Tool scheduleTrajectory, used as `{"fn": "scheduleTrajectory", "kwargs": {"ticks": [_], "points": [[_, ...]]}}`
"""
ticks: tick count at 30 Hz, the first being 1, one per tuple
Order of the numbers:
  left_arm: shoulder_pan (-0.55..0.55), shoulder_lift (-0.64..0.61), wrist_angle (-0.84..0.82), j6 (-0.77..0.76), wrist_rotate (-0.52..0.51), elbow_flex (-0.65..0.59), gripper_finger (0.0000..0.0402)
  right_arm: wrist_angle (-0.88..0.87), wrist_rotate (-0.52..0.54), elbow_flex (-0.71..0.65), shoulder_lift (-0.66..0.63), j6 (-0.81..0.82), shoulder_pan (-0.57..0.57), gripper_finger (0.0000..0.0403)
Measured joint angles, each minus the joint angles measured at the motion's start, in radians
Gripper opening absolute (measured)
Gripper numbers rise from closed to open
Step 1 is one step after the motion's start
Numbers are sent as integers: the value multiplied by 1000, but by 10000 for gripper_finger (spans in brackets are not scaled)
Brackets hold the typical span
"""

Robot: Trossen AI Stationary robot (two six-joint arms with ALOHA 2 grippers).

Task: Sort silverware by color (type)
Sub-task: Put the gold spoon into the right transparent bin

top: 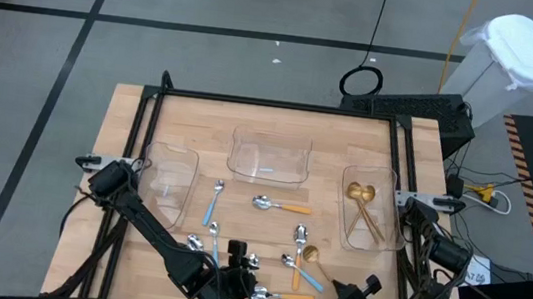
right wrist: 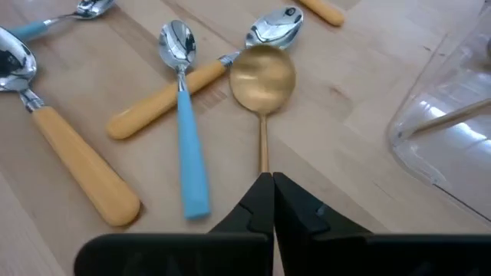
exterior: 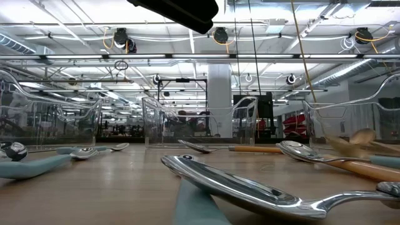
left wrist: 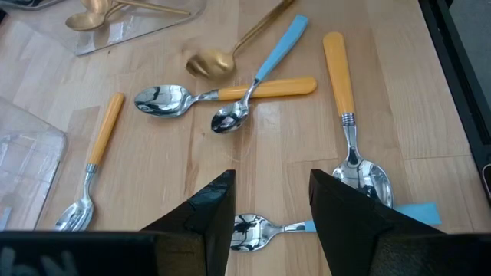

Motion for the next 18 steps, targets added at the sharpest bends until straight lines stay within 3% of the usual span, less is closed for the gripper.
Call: {"fn": "scheduleTrajectory", "kwargs": {"ticks": [3,9,18], "points": [[0,0,0,0,0,0,165,6,26,-7,0,0,-8,2],[0,0,13,1,0,0,165,105,135,-73,-2,-71,-51,47],[-1,0,23,5,0,0,165,278,134,-209,-2,-135,-72,101]]}}
